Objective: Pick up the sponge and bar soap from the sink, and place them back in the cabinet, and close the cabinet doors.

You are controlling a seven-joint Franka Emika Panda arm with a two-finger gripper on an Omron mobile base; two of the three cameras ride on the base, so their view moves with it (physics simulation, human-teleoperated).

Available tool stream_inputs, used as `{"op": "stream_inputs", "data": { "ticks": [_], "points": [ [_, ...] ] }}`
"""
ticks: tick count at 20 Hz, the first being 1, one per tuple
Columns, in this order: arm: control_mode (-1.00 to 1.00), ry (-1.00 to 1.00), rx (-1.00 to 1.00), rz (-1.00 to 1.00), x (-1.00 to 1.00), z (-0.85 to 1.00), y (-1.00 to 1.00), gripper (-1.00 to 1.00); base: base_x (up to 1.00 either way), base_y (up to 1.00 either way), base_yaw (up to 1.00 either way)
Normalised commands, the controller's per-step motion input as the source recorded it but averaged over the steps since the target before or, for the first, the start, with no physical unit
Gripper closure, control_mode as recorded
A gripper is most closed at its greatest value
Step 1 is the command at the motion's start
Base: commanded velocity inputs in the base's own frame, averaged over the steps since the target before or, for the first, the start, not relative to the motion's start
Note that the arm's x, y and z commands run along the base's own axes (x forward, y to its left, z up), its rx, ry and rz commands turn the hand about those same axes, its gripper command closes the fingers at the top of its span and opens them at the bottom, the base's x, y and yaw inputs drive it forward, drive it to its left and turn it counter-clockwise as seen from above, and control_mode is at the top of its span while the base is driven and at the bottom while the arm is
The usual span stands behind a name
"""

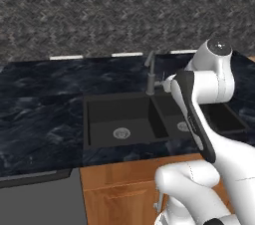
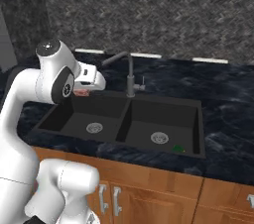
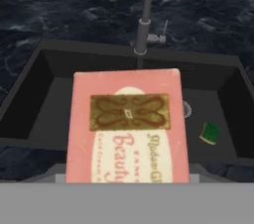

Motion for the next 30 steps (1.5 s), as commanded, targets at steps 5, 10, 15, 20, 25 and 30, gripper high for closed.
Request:
{"op": "stream_inputs", "data": {
  "ticks": [5,10,15,20,25,30],
  "points": [
    [1.00,0.00,0.00,0.00,0.00,0.00,0.00,1.00,-0.82,0.14,0.47],
    [1.00,0.00,0.00,0.00,0.00,0.00,0.00,1.00,-0.67,0.10,0.61],
    [1.00,0.00,0.00,0.00,0.00,0.00,0.00,1.00,-0.45,0.00,0.71],
    [1.00,0.00,0.00,0.00,0.00,0.00,0.00,1.00,-0.44,0.00,0.76],
    [1.00,0.00,0.00,0.00,0.00,0.00,0.00,1.00,-0.34,-0.10,0.79],
    [1.00,0.00,0.00,0.00,0.00,0.00,0.00,1.00,-0.22,-0.32,0.79]
  ]
}}
